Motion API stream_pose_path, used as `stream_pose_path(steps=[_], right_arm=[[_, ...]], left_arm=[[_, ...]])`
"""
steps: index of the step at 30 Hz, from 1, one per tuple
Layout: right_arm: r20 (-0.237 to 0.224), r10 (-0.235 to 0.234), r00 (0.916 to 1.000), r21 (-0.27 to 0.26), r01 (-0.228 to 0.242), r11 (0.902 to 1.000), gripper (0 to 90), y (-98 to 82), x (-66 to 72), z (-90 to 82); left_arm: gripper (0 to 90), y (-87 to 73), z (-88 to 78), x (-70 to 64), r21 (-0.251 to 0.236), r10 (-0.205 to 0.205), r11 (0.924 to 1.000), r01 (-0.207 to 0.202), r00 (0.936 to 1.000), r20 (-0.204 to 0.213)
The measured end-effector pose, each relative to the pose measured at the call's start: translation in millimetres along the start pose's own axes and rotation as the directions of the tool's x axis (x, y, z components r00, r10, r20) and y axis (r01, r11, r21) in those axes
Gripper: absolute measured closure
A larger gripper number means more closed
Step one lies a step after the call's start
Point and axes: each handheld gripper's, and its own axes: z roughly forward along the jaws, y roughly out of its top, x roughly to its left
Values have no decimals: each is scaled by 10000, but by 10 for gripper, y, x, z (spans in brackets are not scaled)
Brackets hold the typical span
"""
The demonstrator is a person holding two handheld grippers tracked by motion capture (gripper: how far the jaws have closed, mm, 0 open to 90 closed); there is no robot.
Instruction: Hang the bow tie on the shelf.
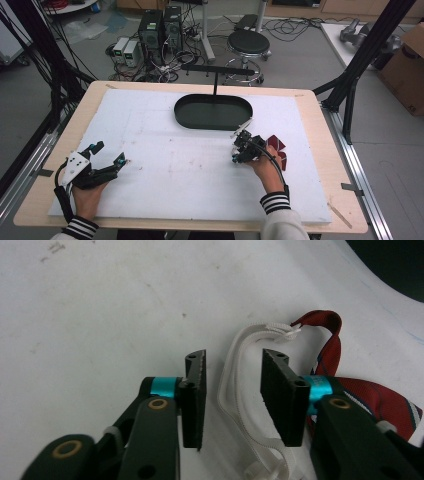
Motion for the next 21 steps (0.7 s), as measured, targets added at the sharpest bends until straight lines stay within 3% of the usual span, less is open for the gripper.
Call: stream_pose_path(steps=[7, 10, 21], right_arm=[[1, -126, 9999, 283, 125, 9995, 680, 5, 3, 31], [-29, -135, 9999, 544, 137, 9984, 746, 7, 3, 50], [-345, 77, 9994, 716, -53, 9974, 868, 7, -36, 75]], left_arm=[[156, 0, 1, -3, -15, -8, 10000, 8, 10000, -4], [156, 0, 1, -2, -12, -8, 10000, 8, 10000, -3], [156, -1, 3, -4, -28, -8, 10000, 8, 10000, -7]])
